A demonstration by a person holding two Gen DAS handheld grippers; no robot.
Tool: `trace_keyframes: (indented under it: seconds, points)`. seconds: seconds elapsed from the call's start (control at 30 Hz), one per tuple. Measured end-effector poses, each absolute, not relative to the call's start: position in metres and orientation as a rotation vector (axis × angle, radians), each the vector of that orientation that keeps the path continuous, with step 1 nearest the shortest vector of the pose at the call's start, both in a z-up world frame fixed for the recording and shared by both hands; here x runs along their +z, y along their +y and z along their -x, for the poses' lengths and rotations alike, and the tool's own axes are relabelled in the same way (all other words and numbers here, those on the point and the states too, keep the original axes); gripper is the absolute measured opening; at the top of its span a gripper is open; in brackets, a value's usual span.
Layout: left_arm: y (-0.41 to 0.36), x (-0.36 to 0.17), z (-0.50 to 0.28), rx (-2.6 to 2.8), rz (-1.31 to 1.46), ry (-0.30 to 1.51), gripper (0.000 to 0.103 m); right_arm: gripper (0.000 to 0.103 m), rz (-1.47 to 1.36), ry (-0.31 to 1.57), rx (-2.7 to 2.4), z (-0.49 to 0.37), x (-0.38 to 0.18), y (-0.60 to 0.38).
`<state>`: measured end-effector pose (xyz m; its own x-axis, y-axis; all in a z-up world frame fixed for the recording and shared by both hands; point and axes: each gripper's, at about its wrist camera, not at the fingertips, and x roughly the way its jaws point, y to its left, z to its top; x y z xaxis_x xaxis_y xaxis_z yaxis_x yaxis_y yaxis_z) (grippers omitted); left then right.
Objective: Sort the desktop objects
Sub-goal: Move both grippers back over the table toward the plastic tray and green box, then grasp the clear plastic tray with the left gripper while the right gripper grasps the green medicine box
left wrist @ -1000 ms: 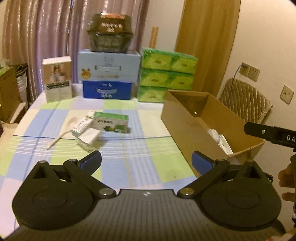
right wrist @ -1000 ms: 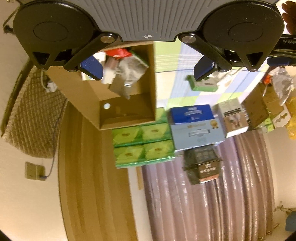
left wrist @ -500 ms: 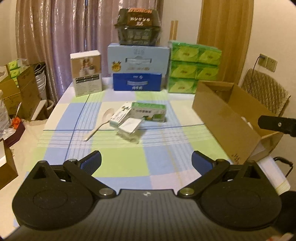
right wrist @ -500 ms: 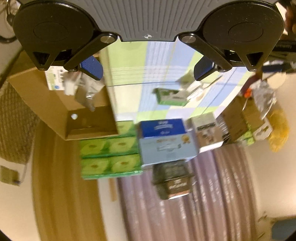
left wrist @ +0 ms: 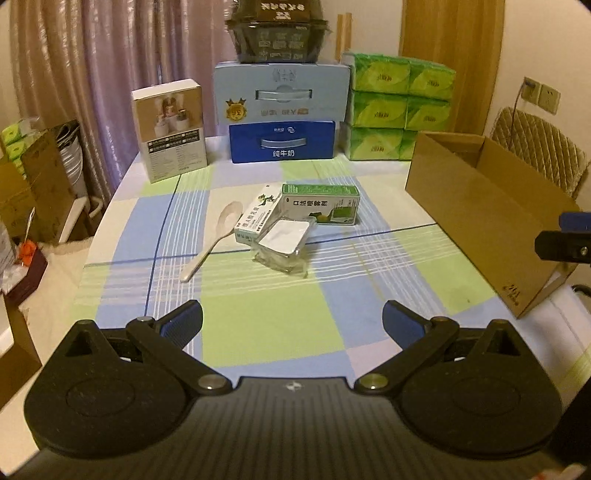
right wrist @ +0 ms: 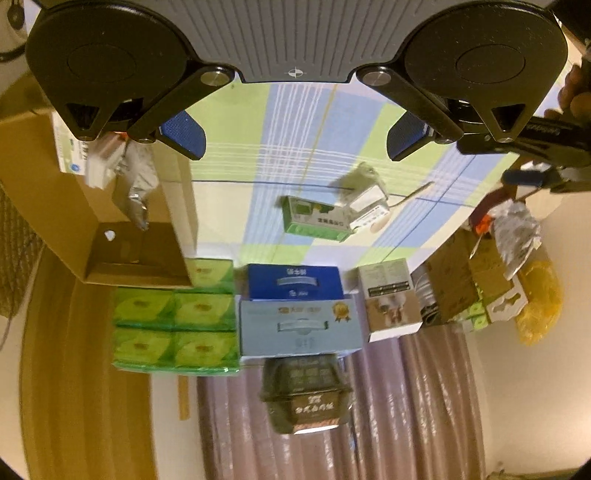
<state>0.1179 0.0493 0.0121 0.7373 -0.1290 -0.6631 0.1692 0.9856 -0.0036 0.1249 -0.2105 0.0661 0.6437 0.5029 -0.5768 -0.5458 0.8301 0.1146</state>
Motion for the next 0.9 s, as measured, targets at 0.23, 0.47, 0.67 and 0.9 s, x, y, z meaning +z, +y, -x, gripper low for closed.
trace_keyframes:
  seconds: [0.23, 0.47, 0.67, 0.9]
  points:
    - [0.053, -0.009, -0.160, -0.247, -0.149, 0.706, 0.102, 0.101, 0.137, 0.628, 0.659, -0.158, 0.052, -0.184]
    - [0.050, -0.028, -0.209, -0.322, -0.259, 0.710, 0.102, 0.101, 0.250, 0.668, 0.727, -0.205, 0.036, -0.156]
    - [0.049, -0.041, -0.250, -0.378, -0.386, 0.736, 0.101, 0.101, 0.450, 0.680, 0.820, -0.240, 0.029, -0.121]
    - [0.043, -0.058, -0.285, -0.474, -0.412, 0.809, 0.090, 0.100, 0.643, 0.707, 0.925, -0.296, 0.015, -0.087]
